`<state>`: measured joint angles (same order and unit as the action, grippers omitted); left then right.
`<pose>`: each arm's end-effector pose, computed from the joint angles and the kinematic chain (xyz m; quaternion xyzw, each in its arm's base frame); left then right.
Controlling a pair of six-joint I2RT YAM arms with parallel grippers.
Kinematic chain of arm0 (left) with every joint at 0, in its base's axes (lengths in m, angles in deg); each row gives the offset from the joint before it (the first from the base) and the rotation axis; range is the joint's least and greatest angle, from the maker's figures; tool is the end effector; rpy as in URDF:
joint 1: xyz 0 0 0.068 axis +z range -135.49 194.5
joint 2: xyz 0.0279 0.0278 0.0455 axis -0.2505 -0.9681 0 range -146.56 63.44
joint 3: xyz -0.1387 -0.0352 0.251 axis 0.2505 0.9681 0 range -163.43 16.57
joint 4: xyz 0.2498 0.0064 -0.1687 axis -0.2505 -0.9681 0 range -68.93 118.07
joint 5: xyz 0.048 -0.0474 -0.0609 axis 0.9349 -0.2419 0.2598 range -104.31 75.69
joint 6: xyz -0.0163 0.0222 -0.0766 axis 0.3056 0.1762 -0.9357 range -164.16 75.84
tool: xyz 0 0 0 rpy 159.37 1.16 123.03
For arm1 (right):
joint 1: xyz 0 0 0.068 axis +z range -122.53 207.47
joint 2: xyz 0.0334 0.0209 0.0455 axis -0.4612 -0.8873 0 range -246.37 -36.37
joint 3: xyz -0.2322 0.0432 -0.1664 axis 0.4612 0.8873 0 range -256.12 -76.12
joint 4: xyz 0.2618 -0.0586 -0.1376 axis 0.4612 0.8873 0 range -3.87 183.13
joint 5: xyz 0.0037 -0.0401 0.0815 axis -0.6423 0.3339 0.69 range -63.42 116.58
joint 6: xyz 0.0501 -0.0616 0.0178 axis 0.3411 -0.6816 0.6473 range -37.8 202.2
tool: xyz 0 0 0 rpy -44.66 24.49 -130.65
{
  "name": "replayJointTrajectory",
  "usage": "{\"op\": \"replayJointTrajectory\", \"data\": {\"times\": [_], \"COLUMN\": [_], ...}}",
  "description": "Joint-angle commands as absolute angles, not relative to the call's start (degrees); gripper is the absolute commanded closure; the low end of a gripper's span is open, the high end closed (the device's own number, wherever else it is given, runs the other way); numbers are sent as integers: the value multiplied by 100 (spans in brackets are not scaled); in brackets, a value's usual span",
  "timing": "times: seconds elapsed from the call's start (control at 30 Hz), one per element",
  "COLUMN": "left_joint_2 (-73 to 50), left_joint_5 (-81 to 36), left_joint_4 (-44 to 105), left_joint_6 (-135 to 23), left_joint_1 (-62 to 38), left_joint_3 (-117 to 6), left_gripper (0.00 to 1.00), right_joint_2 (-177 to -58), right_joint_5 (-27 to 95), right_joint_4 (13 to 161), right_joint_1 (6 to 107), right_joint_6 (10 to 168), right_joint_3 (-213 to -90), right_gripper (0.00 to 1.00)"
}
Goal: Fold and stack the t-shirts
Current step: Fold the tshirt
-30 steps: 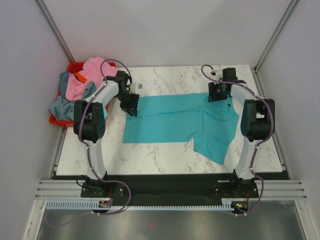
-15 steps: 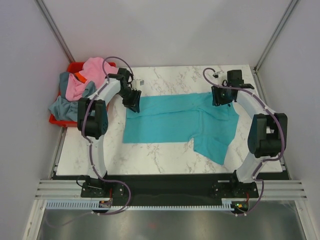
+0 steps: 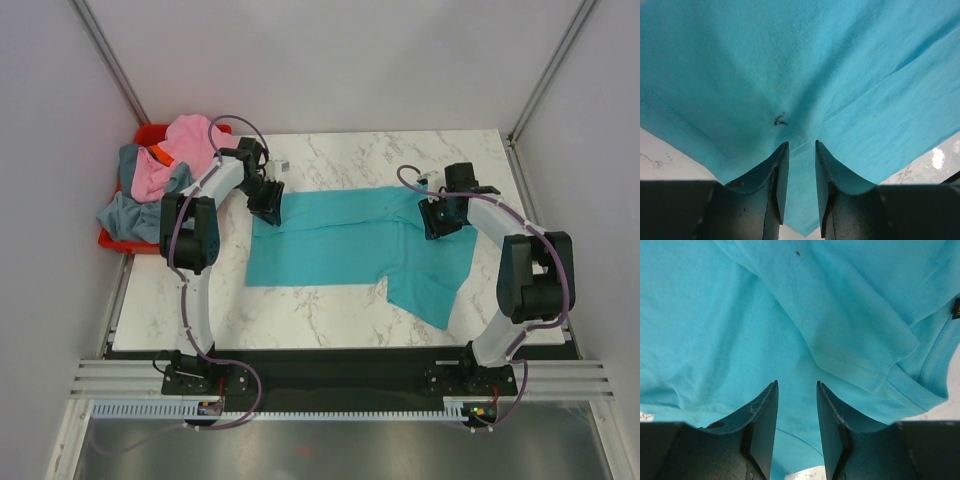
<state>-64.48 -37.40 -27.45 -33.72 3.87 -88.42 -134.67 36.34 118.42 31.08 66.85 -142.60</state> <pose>0.4945 -0.1211 0.1421 0.1980 0.9547 -0.1993 0.0983 0.3975 0.0372 0.1615 -0.1788 0.9547 0.0597 0.2305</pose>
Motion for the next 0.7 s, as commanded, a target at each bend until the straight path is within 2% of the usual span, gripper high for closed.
{"op": "replayJointTrajectory", "data": {"times": [0.0,0.33,0.67], "left_joint_2": [-6488,-6717,-7094], "left_joint_5": [-3918,-3786,-3409], "left_joint_4": [-2721,-2712,-2774], "left_joint_6": [-3510,-3466,-3431], "left_joint_1": [387,387,396], "left_joint_3": [-8951,-9170,-9566], "left_gripper": [65,65,64], "right_joint_2": [-13428,-13788,-15211], "right_joint_5": [3344,3598,4381], "right_joint_4": [11724,11505,11434], "right_joint_1": [3107,3054,2229], "right_joint_6": [6480,6646,7789], "right_joint_3": [-14292,-14625,-16277], "right_gripper": [55,56,56]}}
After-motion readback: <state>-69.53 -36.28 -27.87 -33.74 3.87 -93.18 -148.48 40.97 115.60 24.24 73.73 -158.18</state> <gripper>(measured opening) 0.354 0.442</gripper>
